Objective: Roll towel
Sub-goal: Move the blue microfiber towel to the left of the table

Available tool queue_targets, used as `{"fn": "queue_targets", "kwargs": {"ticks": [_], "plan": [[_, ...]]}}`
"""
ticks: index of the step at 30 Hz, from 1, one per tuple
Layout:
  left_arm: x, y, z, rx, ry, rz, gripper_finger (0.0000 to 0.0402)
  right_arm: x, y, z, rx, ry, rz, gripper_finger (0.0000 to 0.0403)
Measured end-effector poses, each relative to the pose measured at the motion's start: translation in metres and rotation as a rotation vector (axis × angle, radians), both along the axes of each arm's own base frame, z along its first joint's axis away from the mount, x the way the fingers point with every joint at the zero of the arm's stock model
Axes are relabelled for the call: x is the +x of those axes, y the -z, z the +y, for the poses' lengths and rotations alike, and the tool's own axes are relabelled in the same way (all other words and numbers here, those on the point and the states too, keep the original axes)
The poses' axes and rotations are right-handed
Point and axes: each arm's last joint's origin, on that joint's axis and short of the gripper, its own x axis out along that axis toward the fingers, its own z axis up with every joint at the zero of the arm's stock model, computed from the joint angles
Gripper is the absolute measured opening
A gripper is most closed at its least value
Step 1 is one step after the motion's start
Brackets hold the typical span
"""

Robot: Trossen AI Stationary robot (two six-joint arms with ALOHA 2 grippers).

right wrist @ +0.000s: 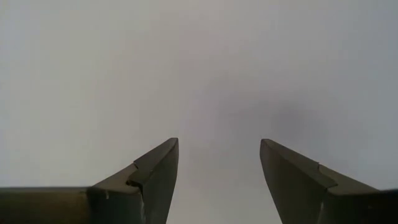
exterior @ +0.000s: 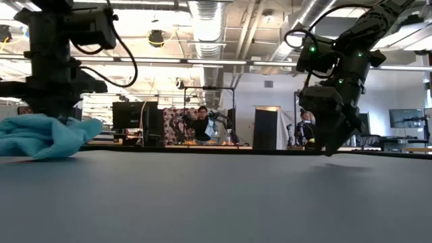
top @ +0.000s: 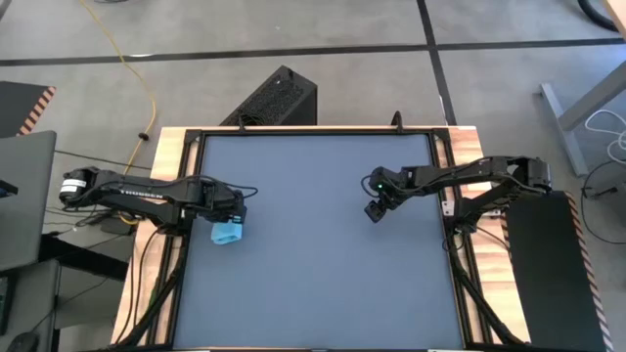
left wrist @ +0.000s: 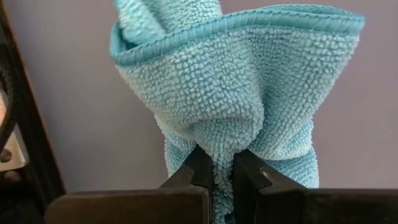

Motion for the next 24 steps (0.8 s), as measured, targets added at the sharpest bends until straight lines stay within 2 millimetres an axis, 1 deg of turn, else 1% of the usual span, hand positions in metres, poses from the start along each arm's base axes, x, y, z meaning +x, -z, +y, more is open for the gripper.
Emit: {"fn": "queue_targets", "kwargs": {"ticks": [6,14,24], "plan": [[-0.005,0.007,-0.001,-0.003,0.045,0.045,0.0009,0.007,-0.003,0.005,0.020,0.043,-0.069,0.0254],[-0.007,0.007,0.000,0.010,0.081,0.072,0.0009,0.012,-0.004,0.019,0.004,0.078,-0.085,0.0254],[-0.008,0.007,0.009,0.016,0.041,0.070,0.0009,0.014,-0.004,0.035,-0.045,0.058,-0.084,0.0254]]}}
